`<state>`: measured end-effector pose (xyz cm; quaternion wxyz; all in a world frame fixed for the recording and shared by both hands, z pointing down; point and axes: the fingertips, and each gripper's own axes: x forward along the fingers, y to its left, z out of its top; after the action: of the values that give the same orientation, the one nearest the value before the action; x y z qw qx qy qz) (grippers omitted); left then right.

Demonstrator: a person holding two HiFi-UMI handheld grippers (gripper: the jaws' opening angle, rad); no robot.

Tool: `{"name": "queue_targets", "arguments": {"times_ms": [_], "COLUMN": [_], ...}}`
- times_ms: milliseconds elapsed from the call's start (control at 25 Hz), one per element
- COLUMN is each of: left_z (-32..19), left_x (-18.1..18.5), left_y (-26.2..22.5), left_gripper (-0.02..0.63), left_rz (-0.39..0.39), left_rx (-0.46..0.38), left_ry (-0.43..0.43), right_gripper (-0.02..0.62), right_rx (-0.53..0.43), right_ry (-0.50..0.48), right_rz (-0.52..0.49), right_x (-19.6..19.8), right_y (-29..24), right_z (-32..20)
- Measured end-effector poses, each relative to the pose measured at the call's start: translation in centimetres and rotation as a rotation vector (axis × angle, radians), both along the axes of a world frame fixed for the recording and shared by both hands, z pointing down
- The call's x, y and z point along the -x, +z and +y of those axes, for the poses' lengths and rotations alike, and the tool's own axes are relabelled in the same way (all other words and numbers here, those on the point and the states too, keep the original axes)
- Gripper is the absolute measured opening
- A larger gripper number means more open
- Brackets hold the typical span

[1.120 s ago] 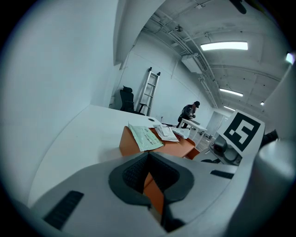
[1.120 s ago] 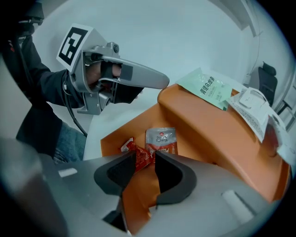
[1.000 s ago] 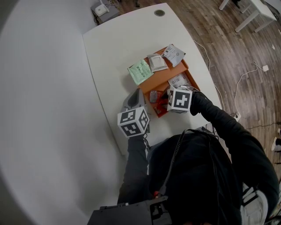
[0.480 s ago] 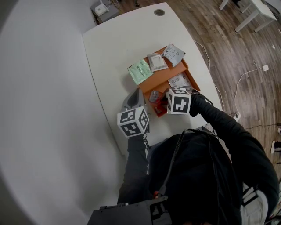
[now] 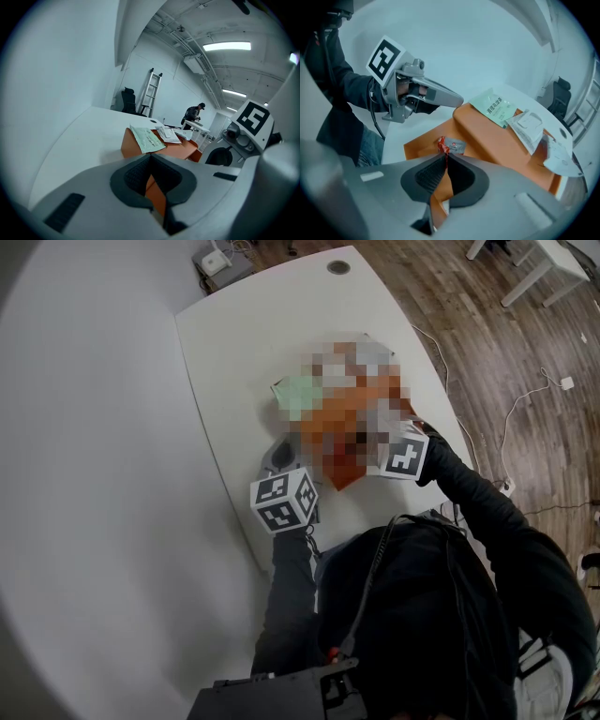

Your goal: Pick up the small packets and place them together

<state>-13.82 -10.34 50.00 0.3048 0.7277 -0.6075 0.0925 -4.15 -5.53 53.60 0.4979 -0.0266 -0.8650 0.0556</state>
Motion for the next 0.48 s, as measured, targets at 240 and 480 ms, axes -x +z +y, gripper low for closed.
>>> {"name": "queue_targets", "arguments": {"times_ms": [240, 480], "left_z": [0.1, -0.1], "left_x": [0.0, 0.0], "left_y": [-0.2, 0.2], "left_gripper": [0.002, 0.002], "left_rz": [0.001, 0.001], "left_rx": [0.0, -0.001], "left_ry": [0.0, -0.002], "right_gripper": [0.015, 0.015], "right_rx": [-0.045, -0.107], "right_ry": [0.033, 0.089], "right_rz": [-0.048, -0.13], "right_x": [-0.5, -0.4], "right_y": [-3.2, -6.9], "right_z": [-1.2, -3.8]}}
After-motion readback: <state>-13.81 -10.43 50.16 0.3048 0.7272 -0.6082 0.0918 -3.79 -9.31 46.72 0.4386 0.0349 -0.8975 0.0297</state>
